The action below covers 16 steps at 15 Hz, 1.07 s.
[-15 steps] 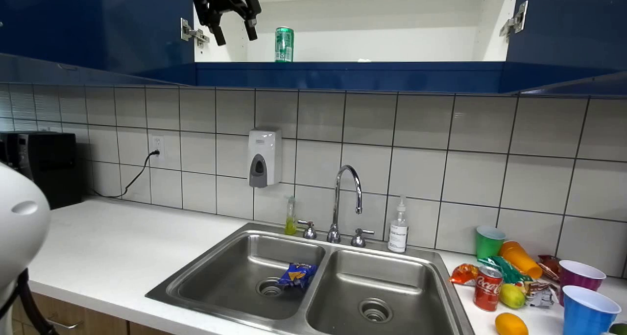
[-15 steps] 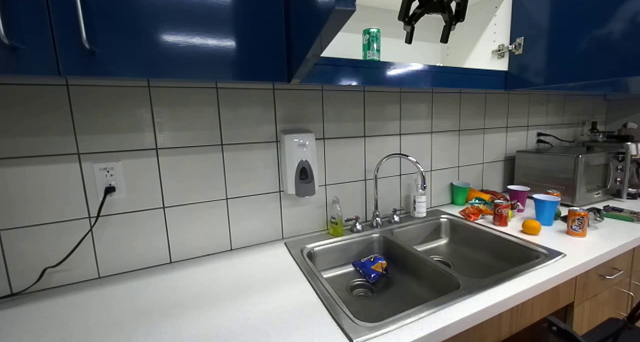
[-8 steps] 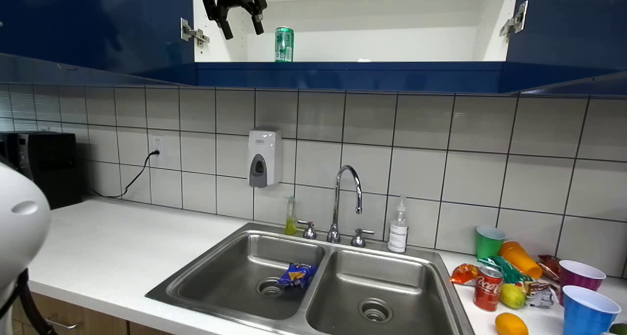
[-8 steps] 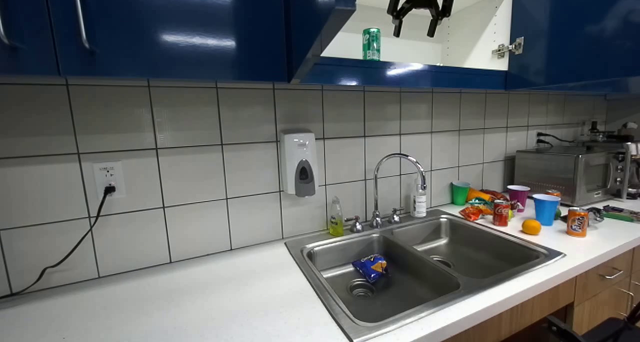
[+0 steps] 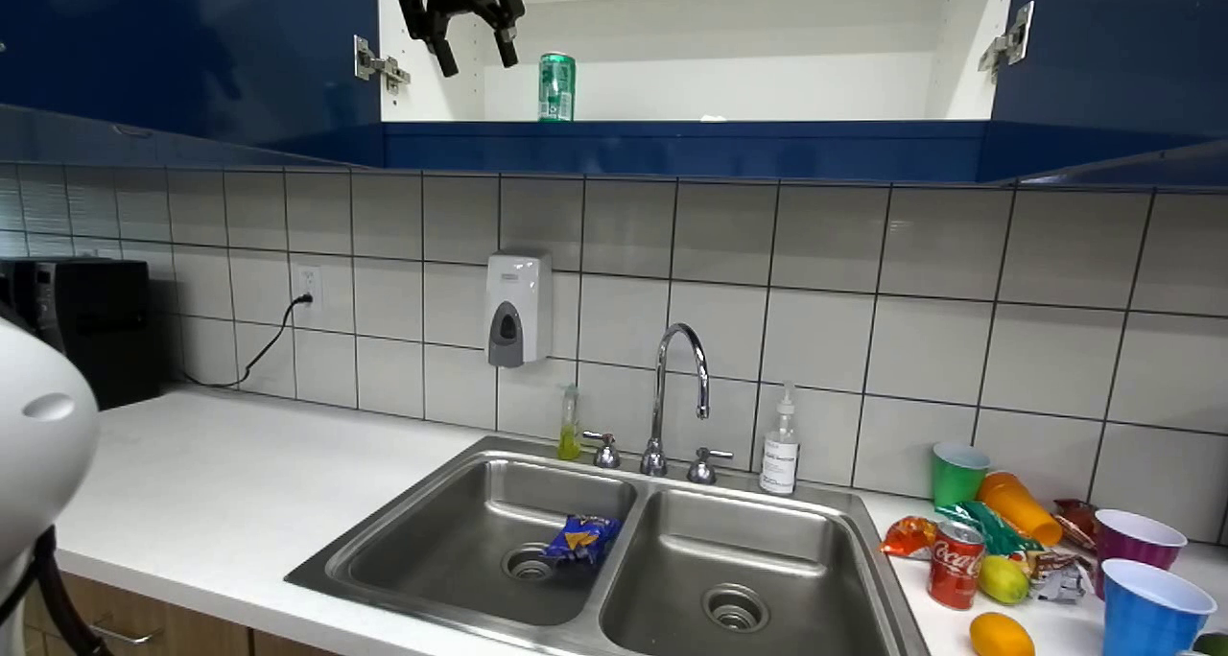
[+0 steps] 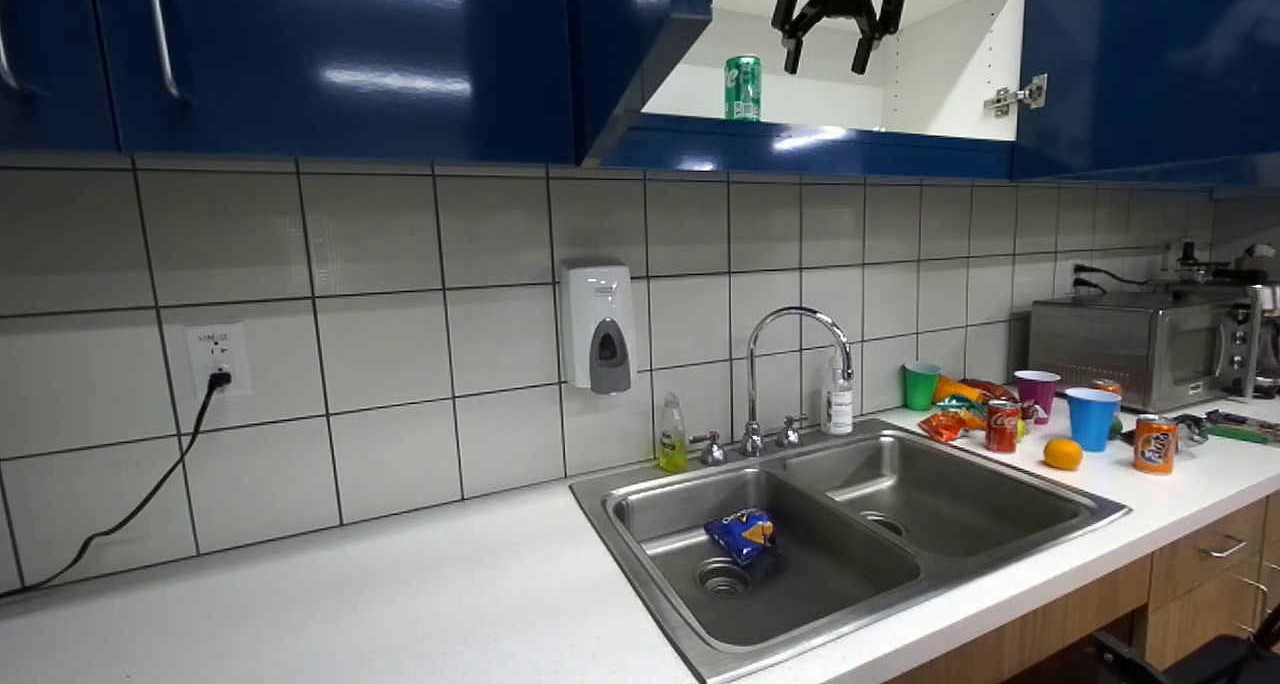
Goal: Move the can from the top cabinet to the left sink
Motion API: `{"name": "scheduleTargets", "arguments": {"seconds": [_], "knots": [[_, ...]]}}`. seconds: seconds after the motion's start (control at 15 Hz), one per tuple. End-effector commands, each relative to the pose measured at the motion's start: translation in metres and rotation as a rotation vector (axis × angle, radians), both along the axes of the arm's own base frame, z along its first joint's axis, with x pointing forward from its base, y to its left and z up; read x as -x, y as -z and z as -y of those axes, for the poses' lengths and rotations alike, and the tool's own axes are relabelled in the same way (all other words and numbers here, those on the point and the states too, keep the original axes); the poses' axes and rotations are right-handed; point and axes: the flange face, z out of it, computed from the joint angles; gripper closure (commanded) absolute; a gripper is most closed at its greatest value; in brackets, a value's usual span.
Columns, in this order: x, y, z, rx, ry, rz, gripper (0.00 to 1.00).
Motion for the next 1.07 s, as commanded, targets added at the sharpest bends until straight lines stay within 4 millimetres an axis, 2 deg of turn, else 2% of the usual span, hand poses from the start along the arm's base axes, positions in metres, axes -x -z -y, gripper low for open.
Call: {"name": "scheduleTargets", "arguments": {"seconds": [0.0,0.6,1.0], "knots": [[0.000,-0.001,0.000,0.000,0.000,-0.001,0.00],[-0.007,-0.009,0.005,0.017,0.006,0.030,0.00],[-0.025,-0.016,0.011,0.035,-0.008,0.068,0.00]]}}
